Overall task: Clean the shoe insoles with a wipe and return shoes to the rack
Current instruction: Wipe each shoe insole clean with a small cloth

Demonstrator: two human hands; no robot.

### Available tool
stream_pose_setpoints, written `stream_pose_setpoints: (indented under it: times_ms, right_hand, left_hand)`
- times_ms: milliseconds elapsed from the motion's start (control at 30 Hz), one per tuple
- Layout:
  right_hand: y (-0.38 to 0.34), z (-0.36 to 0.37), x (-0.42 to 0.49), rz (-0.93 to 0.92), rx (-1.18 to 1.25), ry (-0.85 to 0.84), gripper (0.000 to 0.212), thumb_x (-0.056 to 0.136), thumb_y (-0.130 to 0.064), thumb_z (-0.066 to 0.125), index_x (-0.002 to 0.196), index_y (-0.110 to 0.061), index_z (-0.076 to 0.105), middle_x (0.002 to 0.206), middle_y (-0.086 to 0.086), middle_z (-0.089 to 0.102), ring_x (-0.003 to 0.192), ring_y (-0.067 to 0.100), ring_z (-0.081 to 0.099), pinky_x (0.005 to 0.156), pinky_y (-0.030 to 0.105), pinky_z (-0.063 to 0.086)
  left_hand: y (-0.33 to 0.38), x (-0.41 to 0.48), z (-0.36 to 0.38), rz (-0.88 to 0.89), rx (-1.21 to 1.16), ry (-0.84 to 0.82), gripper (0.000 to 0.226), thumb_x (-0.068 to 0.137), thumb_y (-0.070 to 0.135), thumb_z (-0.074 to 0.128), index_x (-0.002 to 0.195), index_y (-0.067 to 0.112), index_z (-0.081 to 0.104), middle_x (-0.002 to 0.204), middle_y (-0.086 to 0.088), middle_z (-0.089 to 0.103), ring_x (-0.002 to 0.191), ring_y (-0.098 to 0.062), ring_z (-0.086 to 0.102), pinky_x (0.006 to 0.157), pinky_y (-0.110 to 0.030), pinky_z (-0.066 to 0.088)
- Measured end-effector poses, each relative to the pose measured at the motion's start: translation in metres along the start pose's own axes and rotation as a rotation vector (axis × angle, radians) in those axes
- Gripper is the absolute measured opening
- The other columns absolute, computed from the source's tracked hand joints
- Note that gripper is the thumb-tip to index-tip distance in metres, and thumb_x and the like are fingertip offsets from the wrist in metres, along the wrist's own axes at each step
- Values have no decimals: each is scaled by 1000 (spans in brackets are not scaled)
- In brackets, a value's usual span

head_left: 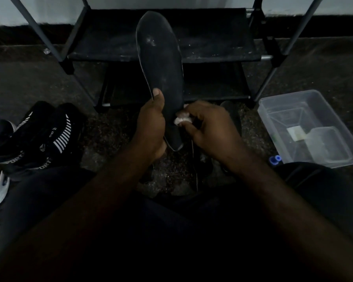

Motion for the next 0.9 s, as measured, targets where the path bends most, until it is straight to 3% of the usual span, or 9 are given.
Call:
stream_pose_setpoints:
  times_ms: [133, 233, 367, 500, 600, 767, 900]
  right_hand:
    - [3, 18, -5, 54, 198, -313, 10, 81, -8, 76, 89, -14, 77, 92, -4, 75, 87, 6, 70, 81, 27, 56]
    - [14, -2, 1, 177, 436, -98, 15, 80, -4, 77, 95, -8, 75, 92, 2, 75, 91, 9, 70, 85, 25, 56]
    - [24, -26, 4, 286, 686, 188, 15, 84, 6, 69, 94, -6, 67, 83, 4, 70, 73, 3, 67, 66, 16, 53]
    - [14, -20, 1, 238, 549, 185, 17, 85, -5, 74, 100, -12, 68, 90, 7, 73, 81, 16, 69, 73, 28, 57]
    - [10, -15, 0, 184, 374, 177, 12, 86, -17, 75, 97, -13, 72, 89, -5, 73, 81, 8, 69, 74, 22, 56]
    - [1, -2, -3, 125, 290, 88, 9, 85, -14, 75, 94, -13, 73, 91, -8, 72, 86, 2, 68, 80, 19, 53]
    - [-20, 10, -8, 6, 250, -11, 14, 84, -8, 74, 99, -11, 74, 97, -6, 74, 93, 3, 67, 87, 18, 51]
  left_hand:
    - [-5, -8, 6, -110, 18, -54, 62, 103, 48, 22, 124, -1, 54, 98, -17, 71, 82, -24, 72, 67, -37, 61]
    - [1, -6, 5, -37, 30, -24, 63, 104, 46, 24, 131, -4, 50, 113, -19, 67, 96, -27, 69, 77, -37, 58]
    - [4, -5, 12, 26, -39, -94, 55, 103, 41, 33, 142, 4, 39, 134, -25, 55, 121, -40, 56, 97, -49, 49]
    - [2, -10, 18, -12, -97, -138, 48, 103, 31, 37, 141, 2, 41, 134, -24, 55, 124, -37, 55, 109, -51, 40]
    - [3, -18, 23, -88, -142, -197, 42, 100, 23, 36, 131, 0, 51, 115, -16, 65, 104, -26, 65, 96, -35, 53]
    - [10, -17, 23, -88, -239, -255, 63, 90, 44, 42, 135, 1, 49, 126, -21, 56, 114, -31, 54, 109, -42, 38]
    - [8, -14, 23, -188, -265, -340, 71, 87, 63, 46, 120, 1, 54, 97, -16, 59, 88, -27, 49, 88, -36, 44]
Point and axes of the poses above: each hand's wrist, its own x-axis towards the middle knuckle, its own z-axis out of the palm, y = z × x, the point moved 8 cm from there along x, towards the middle knuckle
